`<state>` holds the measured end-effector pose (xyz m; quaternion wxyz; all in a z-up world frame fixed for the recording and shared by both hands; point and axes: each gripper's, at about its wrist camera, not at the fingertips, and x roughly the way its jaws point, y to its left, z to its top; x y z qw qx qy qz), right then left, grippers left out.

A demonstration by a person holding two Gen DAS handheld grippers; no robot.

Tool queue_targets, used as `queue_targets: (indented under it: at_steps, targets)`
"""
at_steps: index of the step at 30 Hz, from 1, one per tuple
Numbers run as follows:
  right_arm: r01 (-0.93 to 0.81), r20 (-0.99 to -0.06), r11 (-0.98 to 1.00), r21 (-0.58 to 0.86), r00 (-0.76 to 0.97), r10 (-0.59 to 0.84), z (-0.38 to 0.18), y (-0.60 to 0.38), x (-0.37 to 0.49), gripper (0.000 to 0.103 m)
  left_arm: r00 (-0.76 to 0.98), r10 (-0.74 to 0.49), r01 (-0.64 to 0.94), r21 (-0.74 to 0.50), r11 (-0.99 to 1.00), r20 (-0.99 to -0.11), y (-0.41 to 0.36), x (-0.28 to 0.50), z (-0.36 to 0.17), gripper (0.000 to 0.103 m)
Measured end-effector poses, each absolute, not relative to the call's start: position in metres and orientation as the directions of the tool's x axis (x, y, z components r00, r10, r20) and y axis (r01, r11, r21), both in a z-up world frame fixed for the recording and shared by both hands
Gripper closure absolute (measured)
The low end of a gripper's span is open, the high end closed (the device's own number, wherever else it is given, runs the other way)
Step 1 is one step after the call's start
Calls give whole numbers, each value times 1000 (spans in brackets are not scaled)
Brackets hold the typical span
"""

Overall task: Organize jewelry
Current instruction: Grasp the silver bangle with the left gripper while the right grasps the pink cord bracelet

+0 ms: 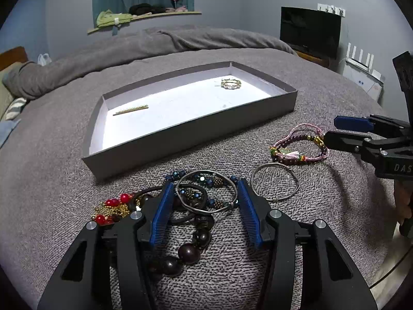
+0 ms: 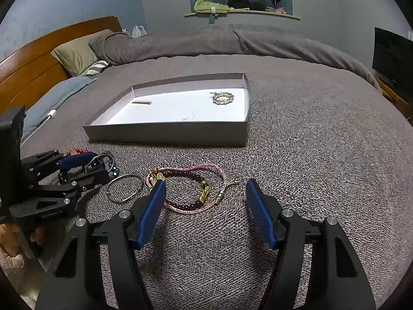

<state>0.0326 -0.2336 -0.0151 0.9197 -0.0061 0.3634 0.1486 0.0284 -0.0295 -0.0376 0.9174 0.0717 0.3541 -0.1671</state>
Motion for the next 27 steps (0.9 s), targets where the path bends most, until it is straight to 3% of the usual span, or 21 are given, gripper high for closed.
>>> queue_targets:
  at_steps: [4, 9, 18, 23, 27]
  targets:
    - [-275, -674, 957, 91, 690, 263, -17, -233, 34, 39, 698, -253, 354, 16, 935, -670, -29, 28, -37, 51]
    - [-265, -683, 960, 90, 686, 253, -20, -235, 37, 58, 712, -243, 342, 24, 939, -659, -28, 27, -34, 51]
    - [-218, -678, 964, 155, 686, 264, -25, -245, 51, 74, 718, -246, 336, 14, 942, -651, -26, 26, -31, 51]
    - [-251, -682, 952, 176, 666, 302, -27, -240, 53, 99, 720, -245, 335, 16, 942, -650, -26, 26, -31, 51]
    - [-268, -631, 949, 165, 711, 310, -13, -241, 43, 100, 729, -247, 327, 7, 945, -638, -22, 26, -28, 51]
